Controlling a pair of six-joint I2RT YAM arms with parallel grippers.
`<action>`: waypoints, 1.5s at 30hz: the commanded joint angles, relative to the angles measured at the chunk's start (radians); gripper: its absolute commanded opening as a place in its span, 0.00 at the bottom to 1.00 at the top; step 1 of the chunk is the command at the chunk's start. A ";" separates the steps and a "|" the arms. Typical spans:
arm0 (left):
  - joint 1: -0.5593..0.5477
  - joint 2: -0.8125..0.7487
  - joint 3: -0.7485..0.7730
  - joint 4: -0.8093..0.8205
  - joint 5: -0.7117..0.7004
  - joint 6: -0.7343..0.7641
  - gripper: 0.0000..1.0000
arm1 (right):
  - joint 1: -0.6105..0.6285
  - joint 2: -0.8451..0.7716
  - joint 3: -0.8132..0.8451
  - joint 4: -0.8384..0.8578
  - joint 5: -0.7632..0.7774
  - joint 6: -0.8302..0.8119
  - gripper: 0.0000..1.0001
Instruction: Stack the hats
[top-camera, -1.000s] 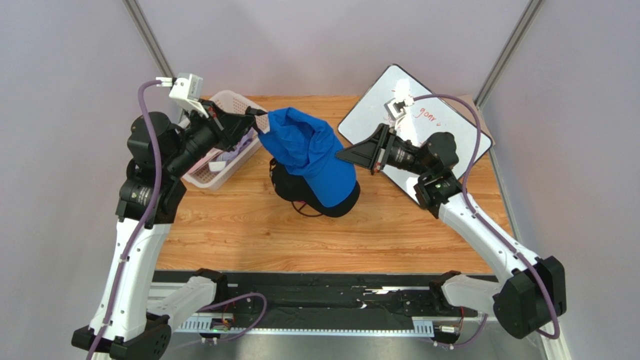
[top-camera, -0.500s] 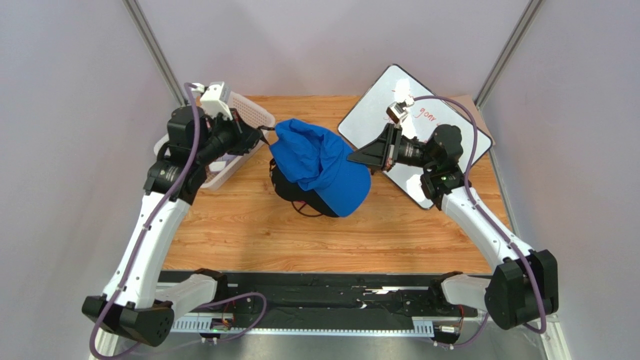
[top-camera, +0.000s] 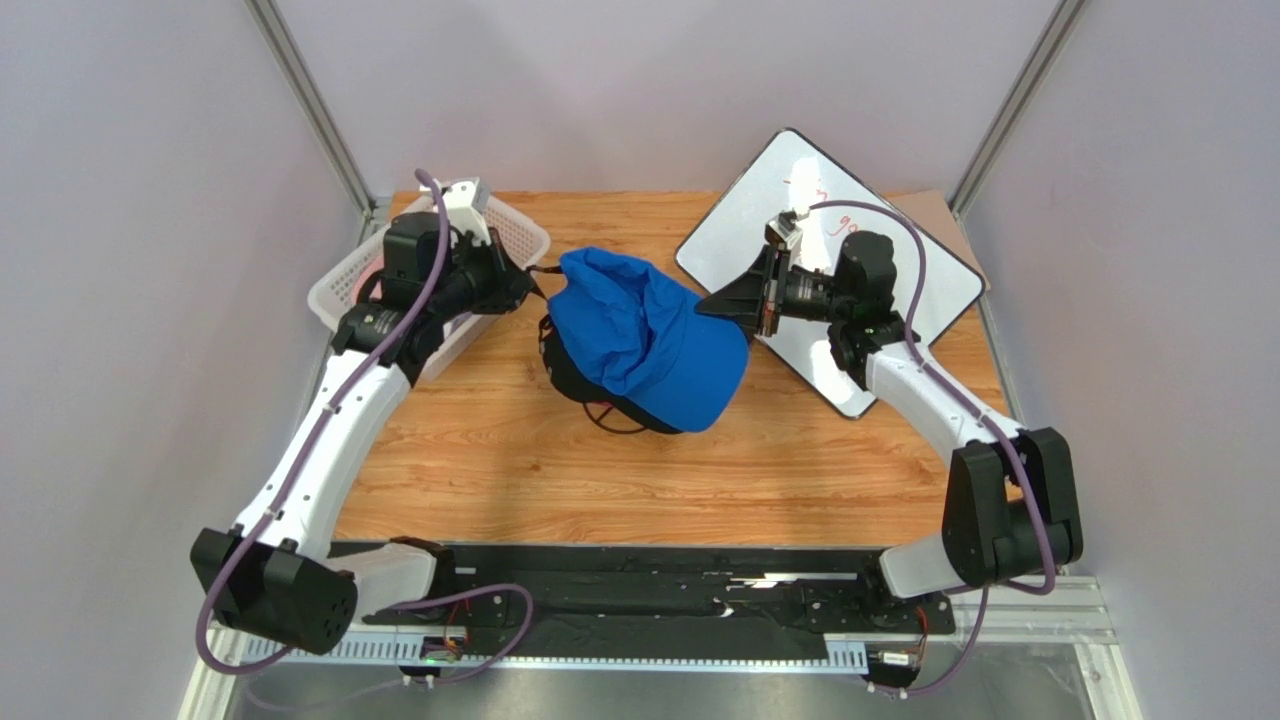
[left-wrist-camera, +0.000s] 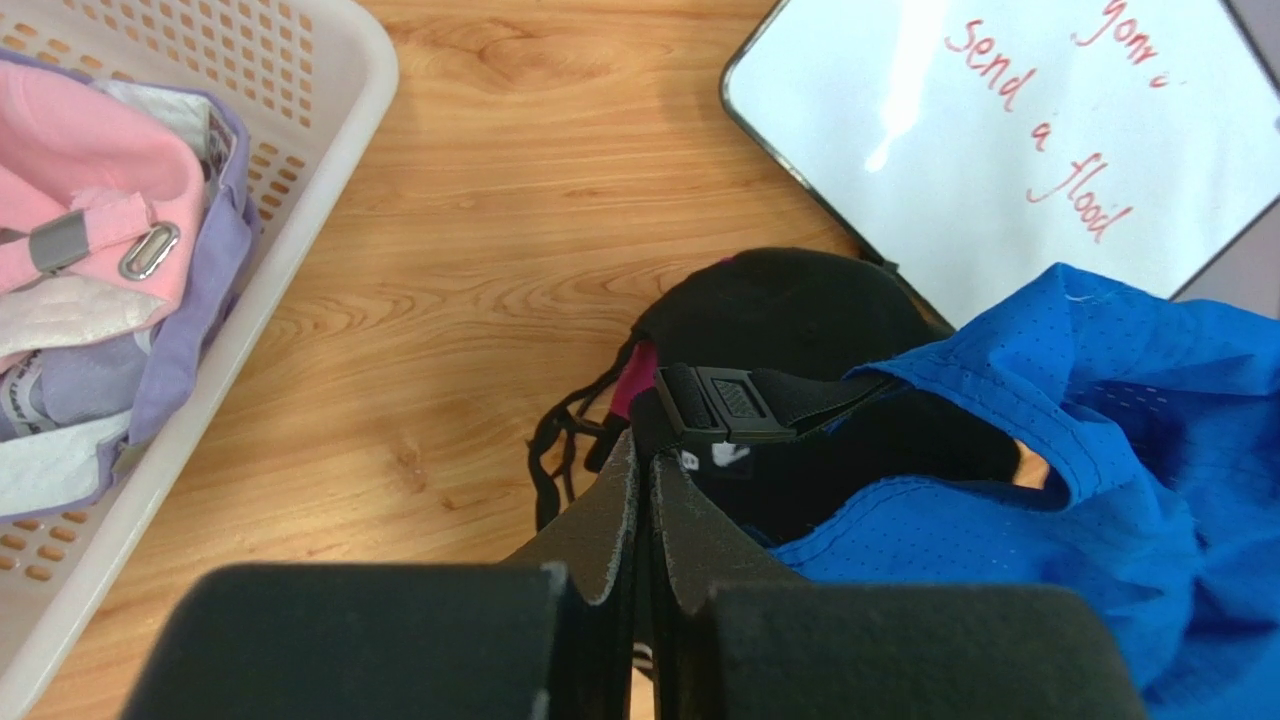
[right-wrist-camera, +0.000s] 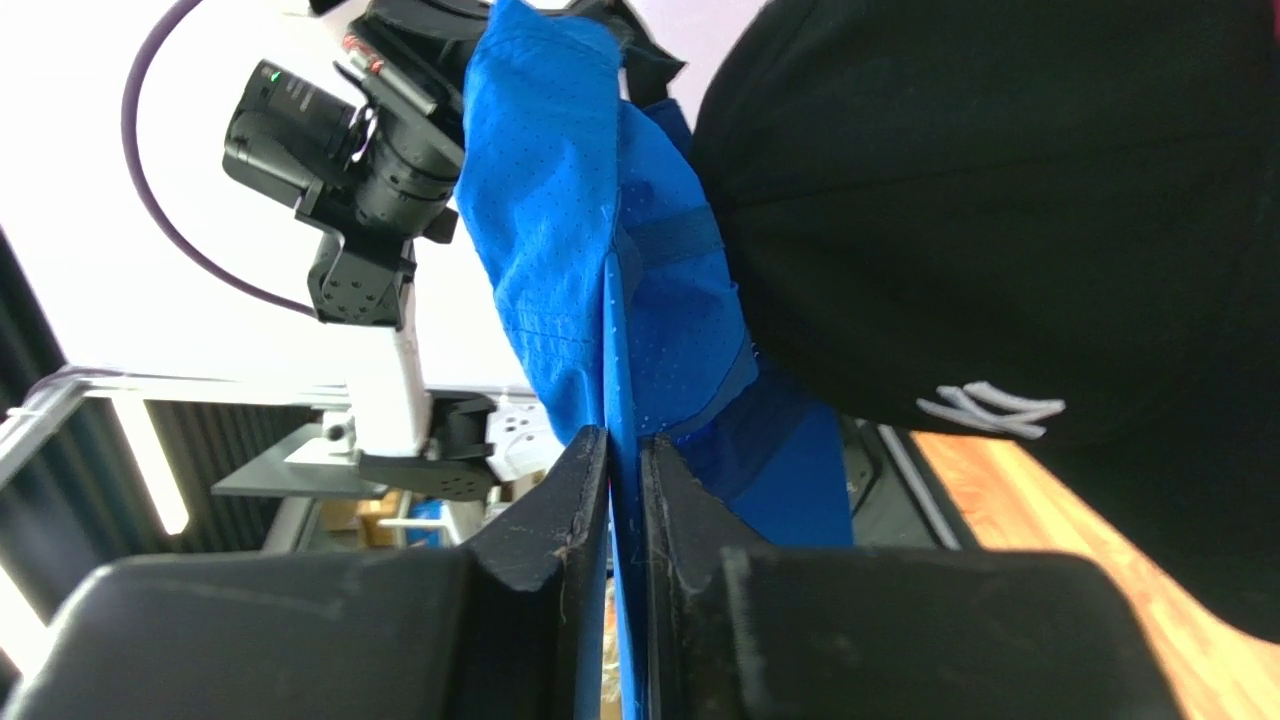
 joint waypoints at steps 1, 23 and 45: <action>0.005 0.066 -0.019 0.079 -0.042 0.018 0.00 | -0.012 0.013 0.102 -0.112 0.032 -0.140 0.17; 0.005 0.158 -0.125 0.157 -0.064 0.024 0.00 | -0.060 0.078 0.021 -0.080 0.084 -0.279 0.88; 0.005 0.180 -0.114 0.153 -0.047 0.024 0.00 | 0.031 -0.073 -0.425 0.245 0.277 -0.276 0.88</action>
